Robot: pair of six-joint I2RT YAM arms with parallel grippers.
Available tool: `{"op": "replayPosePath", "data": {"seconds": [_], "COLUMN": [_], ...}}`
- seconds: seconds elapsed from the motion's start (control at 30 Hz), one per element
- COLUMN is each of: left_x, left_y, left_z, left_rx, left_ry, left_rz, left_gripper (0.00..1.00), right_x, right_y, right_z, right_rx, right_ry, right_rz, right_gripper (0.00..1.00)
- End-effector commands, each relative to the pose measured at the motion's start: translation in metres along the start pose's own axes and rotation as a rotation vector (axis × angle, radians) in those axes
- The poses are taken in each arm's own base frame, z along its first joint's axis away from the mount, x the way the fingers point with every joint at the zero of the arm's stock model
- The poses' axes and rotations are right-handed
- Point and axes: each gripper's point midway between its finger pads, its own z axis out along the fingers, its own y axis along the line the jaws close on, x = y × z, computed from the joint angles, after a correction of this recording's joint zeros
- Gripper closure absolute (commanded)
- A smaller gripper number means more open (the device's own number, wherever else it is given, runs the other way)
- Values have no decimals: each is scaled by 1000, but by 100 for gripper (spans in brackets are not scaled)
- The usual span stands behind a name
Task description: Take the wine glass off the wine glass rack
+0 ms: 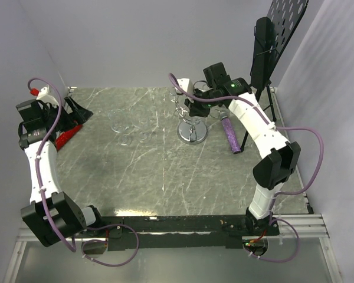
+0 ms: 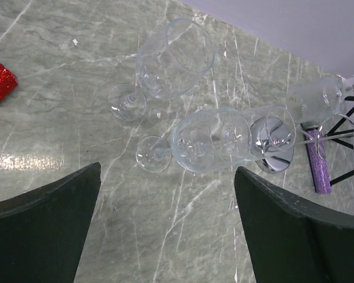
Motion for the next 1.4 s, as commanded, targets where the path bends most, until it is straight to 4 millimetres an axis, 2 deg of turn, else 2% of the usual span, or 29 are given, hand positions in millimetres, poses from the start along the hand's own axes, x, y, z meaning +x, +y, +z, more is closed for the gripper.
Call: {"op": "replayPosePath", "data": {"seconds": [0.0, 0.2, 0.27, 0.57, 0.63, 0.73, 0.93, 1.07, 1.17, 1.37], "left_x": [-19, -18, -17, -18, -18, -23, -30, -28, -24, -21], "left_y": [-17, -18, -19, -25, -31, -43, -82, -96, -105, -118], "left_z": [-3, -3, -2, 1, 1, 0, -5, -2, 1, 4], "left_rx": [56, 63, 67, 90, 115, 147, 248, 302, 347, 412], "left_ry": [-42, -38, -36, -28, -23, -37, -74, -52, -28, -5], "left_rz": [67, 69, 66, 74, 86, 139, 267, 265, 266, 276], "left_gripper": [1, 1, 1, 1, 1, 0, 0, 0, 0, 0], "right_x": [-28, -14, -12, -3, -3, 1, 6, 14, 27, 52], "right_y": [26, 22, 23, 24, 24, 24, 21, 6, -4, -18], "right_z": [-42, -45, -46, -49, -53, -58, -70, -75, -74, -68], "right_rx": [-32, 7, 7, 26, 53, 82, 168, 262, 305, 306], "right_ry": [-119, -72, -65, -31, -35, -27, -23, 7, 63, 153], "right_rz": [-177, -237, -234, -215, -218, -227, -192, -105, -61, 43], "right_gripper": [100, 100, 95, 62, 54, 48, 44, 43, 43, 45]}}
